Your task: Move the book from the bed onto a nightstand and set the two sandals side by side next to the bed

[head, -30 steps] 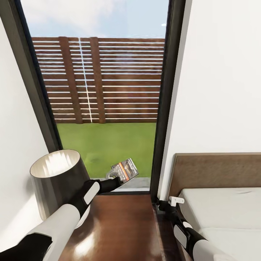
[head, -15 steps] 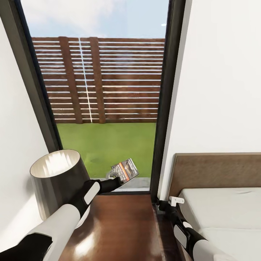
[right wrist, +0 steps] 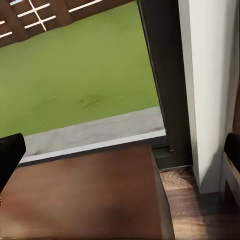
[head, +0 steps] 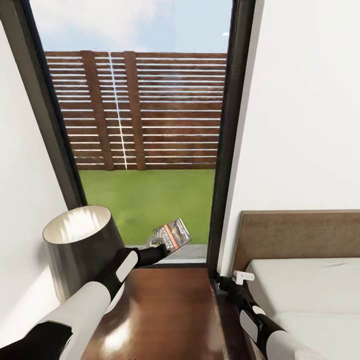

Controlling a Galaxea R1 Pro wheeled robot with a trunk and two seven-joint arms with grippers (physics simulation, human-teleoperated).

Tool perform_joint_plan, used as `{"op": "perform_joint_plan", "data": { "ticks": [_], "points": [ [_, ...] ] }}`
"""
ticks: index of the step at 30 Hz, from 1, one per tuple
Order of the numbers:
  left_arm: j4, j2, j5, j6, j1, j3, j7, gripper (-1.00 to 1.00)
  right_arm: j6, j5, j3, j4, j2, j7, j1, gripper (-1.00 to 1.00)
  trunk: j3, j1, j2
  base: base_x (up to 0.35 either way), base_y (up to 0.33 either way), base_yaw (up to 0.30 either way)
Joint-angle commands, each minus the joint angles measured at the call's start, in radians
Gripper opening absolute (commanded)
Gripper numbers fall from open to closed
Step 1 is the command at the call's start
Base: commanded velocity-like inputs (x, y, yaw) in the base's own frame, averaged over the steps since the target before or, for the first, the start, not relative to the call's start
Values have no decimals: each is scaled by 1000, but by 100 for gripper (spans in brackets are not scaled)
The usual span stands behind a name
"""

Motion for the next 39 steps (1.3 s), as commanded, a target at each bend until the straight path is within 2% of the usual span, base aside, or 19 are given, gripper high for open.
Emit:
{"op": "perform_joint_plan", "data": {
  "ticks": [1, 39],
  "points": [
    [-1, 0, 4, 4, -1, -2, -1, -100, -1, -10, -5, 1, 0, 10, -1, 100, -1, 0, -1, -116, 0, 0],
    [4, 2, 1, 9, -1, -2, 5, -100, 0, -13, -6, 1, 0, 11, -1, 100, -1, 0, -1, -27, 0, 0]
  ]
}}
